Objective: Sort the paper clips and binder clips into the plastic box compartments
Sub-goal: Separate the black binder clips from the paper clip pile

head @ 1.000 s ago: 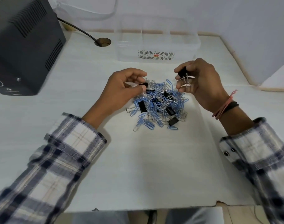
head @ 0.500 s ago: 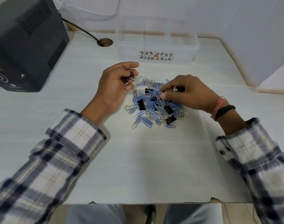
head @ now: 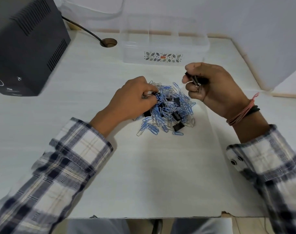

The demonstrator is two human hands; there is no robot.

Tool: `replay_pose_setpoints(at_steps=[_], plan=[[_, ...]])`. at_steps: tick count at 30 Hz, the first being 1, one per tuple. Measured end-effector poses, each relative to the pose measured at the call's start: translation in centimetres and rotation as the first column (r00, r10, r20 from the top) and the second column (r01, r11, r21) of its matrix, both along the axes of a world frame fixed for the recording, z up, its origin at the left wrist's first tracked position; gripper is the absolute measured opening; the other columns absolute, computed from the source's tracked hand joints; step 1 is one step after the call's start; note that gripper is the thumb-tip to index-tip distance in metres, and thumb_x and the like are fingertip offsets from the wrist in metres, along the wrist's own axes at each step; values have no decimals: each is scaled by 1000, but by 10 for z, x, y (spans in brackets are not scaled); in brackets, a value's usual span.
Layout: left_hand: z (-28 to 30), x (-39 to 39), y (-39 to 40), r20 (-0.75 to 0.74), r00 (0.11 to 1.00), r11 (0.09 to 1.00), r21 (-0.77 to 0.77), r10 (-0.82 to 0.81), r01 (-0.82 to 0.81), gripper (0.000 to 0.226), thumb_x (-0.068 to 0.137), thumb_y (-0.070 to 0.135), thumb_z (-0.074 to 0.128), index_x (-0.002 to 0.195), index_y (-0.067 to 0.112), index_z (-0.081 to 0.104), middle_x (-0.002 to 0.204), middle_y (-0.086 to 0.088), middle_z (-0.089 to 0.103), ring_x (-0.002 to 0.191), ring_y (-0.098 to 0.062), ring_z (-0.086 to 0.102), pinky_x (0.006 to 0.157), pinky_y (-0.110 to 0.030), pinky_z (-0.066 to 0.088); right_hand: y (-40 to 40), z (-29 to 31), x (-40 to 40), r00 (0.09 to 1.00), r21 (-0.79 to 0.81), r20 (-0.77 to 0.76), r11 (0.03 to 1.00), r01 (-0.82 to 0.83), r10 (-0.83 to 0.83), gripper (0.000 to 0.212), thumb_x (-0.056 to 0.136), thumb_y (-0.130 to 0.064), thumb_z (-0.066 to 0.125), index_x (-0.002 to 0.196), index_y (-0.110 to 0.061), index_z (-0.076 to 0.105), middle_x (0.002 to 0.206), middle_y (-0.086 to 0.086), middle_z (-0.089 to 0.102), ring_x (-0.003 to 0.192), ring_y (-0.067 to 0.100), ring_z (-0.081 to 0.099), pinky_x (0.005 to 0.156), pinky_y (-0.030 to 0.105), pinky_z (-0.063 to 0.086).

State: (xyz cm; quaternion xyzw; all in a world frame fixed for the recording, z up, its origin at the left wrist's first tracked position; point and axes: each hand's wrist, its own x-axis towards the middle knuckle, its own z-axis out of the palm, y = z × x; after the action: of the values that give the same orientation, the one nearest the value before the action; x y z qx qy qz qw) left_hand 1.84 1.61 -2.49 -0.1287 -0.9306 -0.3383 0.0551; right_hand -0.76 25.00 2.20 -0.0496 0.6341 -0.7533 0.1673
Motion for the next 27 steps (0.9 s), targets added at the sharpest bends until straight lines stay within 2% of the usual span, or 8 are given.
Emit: replay_pose_setpoints(at_steps=[2, 4, 8, 11, 15, 18, 22, 27], plan=[[1, 0, 0, -1, 1000, 1000, 0, 1, -1, 45, 81, 44, 56, 118, 28, 75, 81, 14, 48, 79, -13, 54, 71, -32, 46, 2, -1, -1, 1000, 9, 23, 1000, 6, -7, 7, 96, -11, 58, 100, -8, 63, 73, 4, 54, 57, 15, 37, 50, 27, 22], [2, 0, -1, -12, 1000, 1000, 14, 9, -9, 39, 79, 44, 60, 110, 27, 76, 79, 12, 49, 74, -12, 52, 68, -31, 43, 6, -4, 0, 996, 213, -92, 977, 2, 18, 8, 93, -11, 67, 97, -4, 68, 68, 1, 50, 55, 14, 36, 49, 26, 23], [1, 1, 0, 1, 999, 998, 58, 36, -36, 33, 76, 44, 64, 100, 24, 74, 81, 12, 52, 72, -7, 52, 66, -28, 40, 9, -8, 2, 943, 639, -260, 769, 5, 209, 23, 78, -19, 86, 92, -6, 74, 57, -13, 62, 48, 2, 48, 45, 15, 38], [2, 1, -1, 13, 999, 997, 59, 42, -43, 36, 75, 46, 65, 105, 25, 71, 89, 13, 53, 79, -8, 54, 71, -31, 45, 7, -9, 3, 905, 737, -253, 674, -48, 341, 24, 78, -19, 86, 97, -10, 77, 61, -9, 67, 48, -2, 52, 49, 8, 39], [4, 0, 1, 60, 998, 999, 10, 37, -37, 58, 73, 49, 62, 125, 26, 68, 90, 15, 49, 78, -6, 51, 72, -30, 41, 10, -12, 0, 868, 807, -267, 589, -37, 419, 27, 79, -27, 85, 104, -18, 78, 83, 2, 76, 69, 8, 67, 67, 15, 51], [4, 0, 1, 82, 996, 999, 28, 31, -33, 44, 73, 46, 64, 113, 28, 74, 88, 14, 49, 83, -12, 55, 78, -34, 47, 10, -11, -1, 841, 848, -297, 531, 14, 453, 26, 79, -29, 85, 102, -18, 78, 86, -6, 74, 72, -1, 65, 67, 8, 48], [4, 0, -1, 79, 996, 998, 39, 40, -43, 25, 77, 41, 71, 97, 26, 71, 90, 13, 52, 82, -10, 56, 81, -39, 51, 10, -11, 0, 851, 827, -291, 562, -7, 438, 21, 80, -25, 84, 94, -14, 74, 82, -5, 72, 64, -5, 61, 63, 9, 45], [2, -1, -5, 40, 998, 994, 97, 38, -42, 24, 82, 37, 81, 97, 21, 73, 92, 9, 52, 81, -6, 54, 76, -29, 44, 12, -2, 6, 913, 641, -250, 762, -92, 321, 20, 85, -17, 79, 94, -1, 70, 63, -8, 62, 48, -1, 49, 48, 12, 41]])
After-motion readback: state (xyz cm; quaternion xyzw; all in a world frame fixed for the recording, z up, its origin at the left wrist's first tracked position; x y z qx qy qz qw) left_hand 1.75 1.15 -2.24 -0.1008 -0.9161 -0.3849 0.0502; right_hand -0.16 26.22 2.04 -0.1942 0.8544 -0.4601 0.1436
